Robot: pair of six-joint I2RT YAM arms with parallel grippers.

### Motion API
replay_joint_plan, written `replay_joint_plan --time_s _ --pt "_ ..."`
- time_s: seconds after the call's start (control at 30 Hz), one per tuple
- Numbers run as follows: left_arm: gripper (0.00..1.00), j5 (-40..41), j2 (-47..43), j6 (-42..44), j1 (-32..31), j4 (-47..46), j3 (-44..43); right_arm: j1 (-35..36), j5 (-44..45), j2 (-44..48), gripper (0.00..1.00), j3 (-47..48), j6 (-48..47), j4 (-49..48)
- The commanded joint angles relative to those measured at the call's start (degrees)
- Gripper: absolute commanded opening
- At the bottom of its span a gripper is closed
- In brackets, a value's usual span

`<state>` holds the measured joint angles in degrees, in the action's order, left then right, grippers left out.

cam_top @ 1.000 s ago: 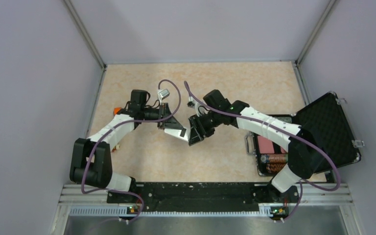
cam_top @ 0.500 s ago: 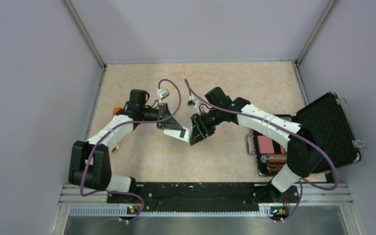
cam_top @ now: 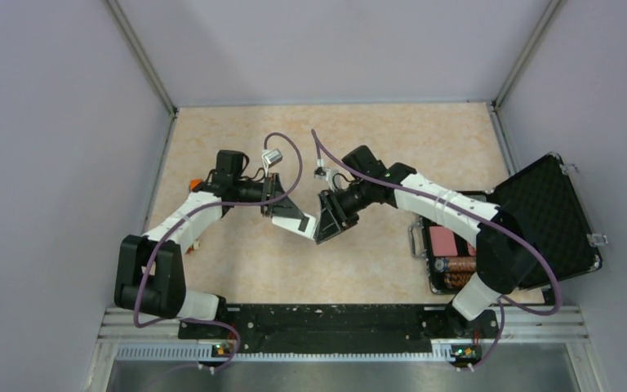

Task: Load the batteries into the remote control

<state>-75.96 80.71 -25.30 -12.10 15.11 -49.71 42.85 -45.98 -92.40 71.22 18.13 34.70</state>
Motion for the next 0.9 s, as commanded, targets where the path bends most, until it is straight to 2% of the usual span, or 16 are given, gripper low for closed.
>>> replay_joint_plan --time_s 0.0,0.03,0.17,0.37,0.5,0.87 --pt "0.0 -3.2 -2.3 1.2 -1.4 0.4 -0.5 0.2 -3.7 -0.8 0.0 1.1 1.5 -10.9" --pt "0.0 -3.1 -2.4 1.2 -1.4 0.4 -0.5 0.1 -3.7 -1.1 0.0 1.0 1.7 -11.0" --pt "0.0 -3.1 -2.5 1.1 -1.4 0.6 -0.6 0.1 -3.2 -1.1 0.1 0.8 2.5 -11.1" --pt "0.0 -3.1 -2.7 1.2 -1.4 0.6 -0.6 -1.0 -4.9 -1.4 0.15 -0.3 5.7 -12.9" --pt "0.0 -3.2 -2.9 1.1 -1.4 0.6 -0.7 -1.7 -5.6 -1.9 0.23 -0.7 7.6 -13.9" --pt "0.0 -3.2 -3.0 1.0 -1.4 0.8 -0.9 -2.7 -5.6 -2.2 0.26 -3.3 13.8 -18.7"
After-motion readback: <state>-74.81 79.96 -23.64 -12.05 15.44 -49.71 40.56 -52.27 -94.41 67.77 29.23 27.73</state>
